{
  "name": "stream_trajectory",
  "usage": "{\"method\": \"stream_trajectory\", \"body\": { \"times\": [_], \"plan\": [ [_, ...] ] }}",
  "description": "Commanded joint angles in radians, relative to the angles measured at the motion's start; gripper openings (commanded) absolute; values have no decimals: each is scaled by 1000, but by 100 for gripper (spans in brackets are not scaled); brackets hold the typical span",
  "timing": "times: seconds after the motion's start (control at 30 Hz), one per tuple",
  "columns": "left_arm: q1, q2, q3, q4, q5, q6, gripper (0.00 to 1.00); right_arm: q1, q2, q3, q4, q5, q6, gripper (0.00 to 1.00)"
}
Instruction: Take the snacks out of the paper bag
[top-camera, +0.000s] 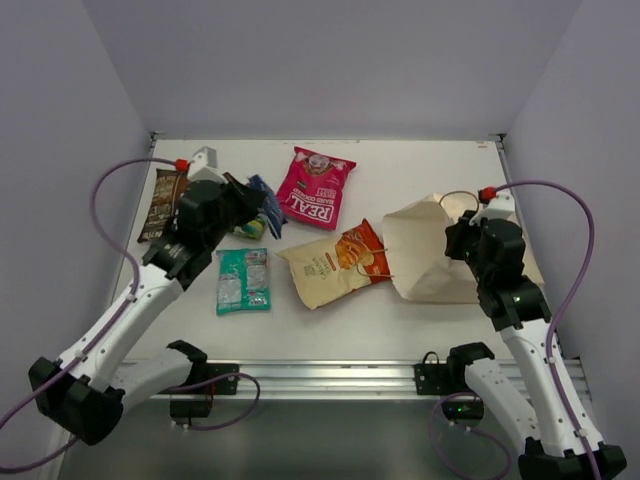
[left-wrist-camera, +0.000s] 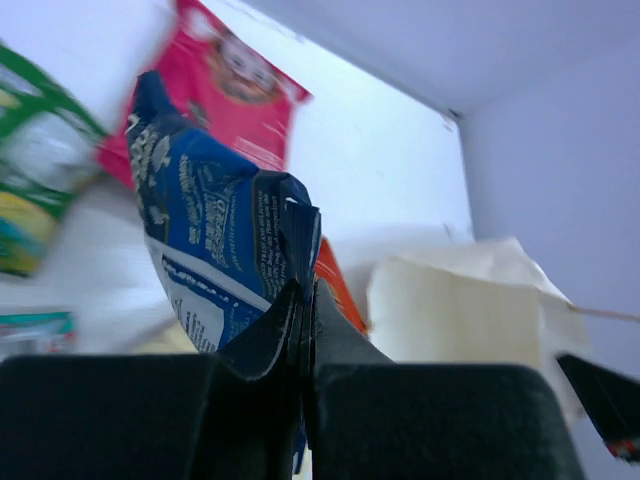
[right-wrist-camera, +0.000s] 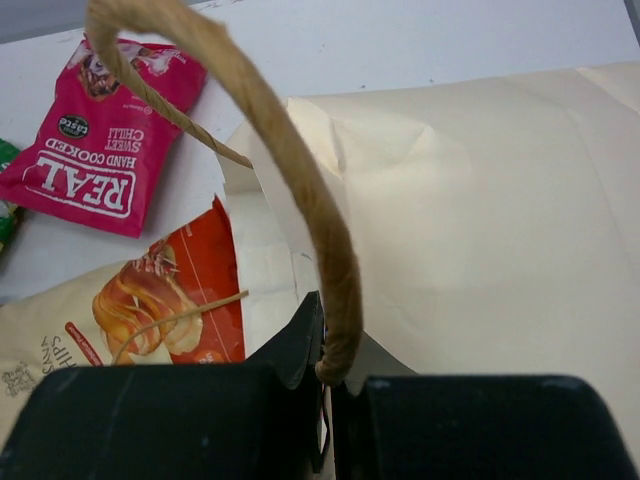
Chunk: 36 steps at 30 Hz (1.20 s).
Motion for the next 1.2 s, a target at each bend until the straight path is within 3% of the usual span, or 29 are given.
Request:
{"method": "stream_trajectory", "body": {
  "times": [0.0, 0.13, 0.33, 0.4, 0.5, 0.67, 0.7, 0.77, 0.8, 0.93, 0.97, 1.17],
  "plan": [
    [117, -103, 5, -183, -133, 94, 0, -5, 6, 40, -1, -4, 16, 0],
    [302, -140, -13, -214, -129, 165, 0, -6, 18, 43, -2, -52, 27, 0],
    [457, -251, -321, -193, -230, 128, 0, -5, 27, 31, -1, -96, 22, 0],
    [491, -287, -421, -216, -244, 100, 0, -5, 26, 26, -2, -107, 27, 0],
    [507, -320, -466, -295, -264, 33, 8, -5, 26, 31, -16, -99, 41, 0],
    [508, -359, -385, -519, -383, -2, 13, -5, 73, 164, -56, -81, 48, 0],
    [508, -361, -362, -547, -417, -4, 25, -6, 85, 193, -70, -75, 50, 0],
    [508, -364, -285, -614, -457, 11, 38, -5, 128, 268, -74, -47, 56, 0],
    [508, -364, -265, -634, -475, 19, 56, -5, 145, 294, -76, -36, 61, 0],
    [508, -364, -187, -696, -459, 36, 96, -5, 246, 425, -74, 25, 96, 0],
    [508, -366, -153, -697, -451, 42, 100, -5, 295, 477, -71, 36, 111, 0],
    [507, -341, 15, -687, -482, 220, 100, -16, 492, 643, -4, -4, 196, 0]
  ]
}}
